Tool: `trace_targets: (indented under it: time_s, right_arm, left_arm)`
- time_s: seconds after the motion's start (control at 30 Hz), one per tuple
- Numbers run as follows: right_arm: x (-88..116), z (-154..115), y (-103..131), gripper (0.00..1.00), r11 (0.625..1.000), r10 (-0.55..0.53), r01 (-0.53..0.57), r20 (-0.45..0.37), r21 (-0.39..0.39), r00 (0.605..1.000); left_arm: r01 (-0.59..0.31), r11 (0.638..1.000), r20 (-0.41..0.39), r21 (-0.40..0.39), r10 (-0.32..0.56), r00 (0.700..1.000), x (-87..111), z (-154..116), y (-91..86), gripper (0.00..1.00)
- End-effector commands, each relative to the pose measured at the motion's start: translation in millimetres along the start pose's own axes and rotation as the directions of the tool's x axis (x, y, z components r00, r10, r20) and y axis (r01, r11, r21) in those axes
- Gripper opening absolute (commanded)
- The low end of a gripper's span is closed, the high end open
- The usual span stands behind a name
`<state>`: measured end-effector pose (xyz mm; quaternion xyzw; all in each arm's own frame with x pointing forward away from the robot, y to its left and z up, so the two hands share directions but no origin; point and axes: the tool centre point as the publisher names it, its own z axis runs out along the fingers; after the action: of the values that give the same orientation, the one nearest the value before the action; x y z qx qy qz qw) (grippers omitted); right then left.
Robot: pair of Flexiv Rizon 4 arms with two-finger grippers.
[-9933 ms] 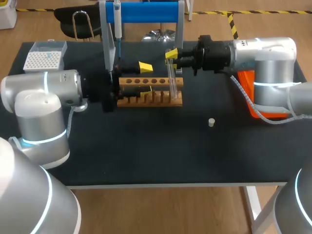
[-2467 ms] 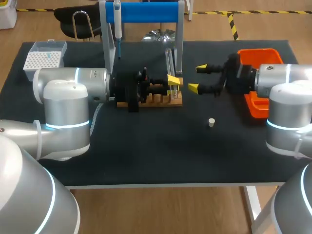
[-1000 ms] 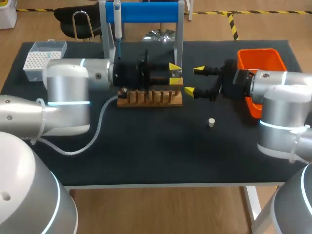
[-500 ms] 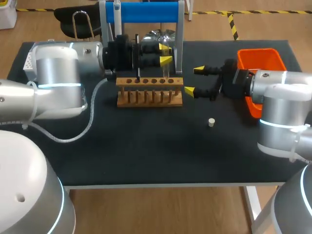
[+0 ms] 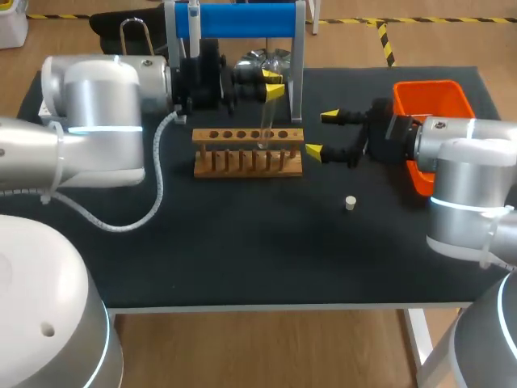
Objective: Invert the test tube, pick up the pipette, mount the tip to pipette, aspirate from beaker and dispense into the tube, eject the tip, return the pipette, and cap with the stopper.
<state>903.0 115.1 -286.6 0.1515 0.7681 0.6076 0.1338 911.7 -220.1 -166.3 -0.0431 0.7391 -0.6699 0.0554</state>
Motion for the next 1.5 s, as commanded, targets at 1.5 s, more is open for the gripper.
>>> trace_targets:
  time_s: [1.5]
  right_arm:
    - [2.1, 6.1, 0.4, 1.0, 1.0, -0.006, 0.006, 0.015, 0.014, 1.0]
  left_arm:
    - [-0.151, 0.984, -0.05, 0.091, 0.156, 0.986, -34.2, -8.9, 4.7, 0.0]
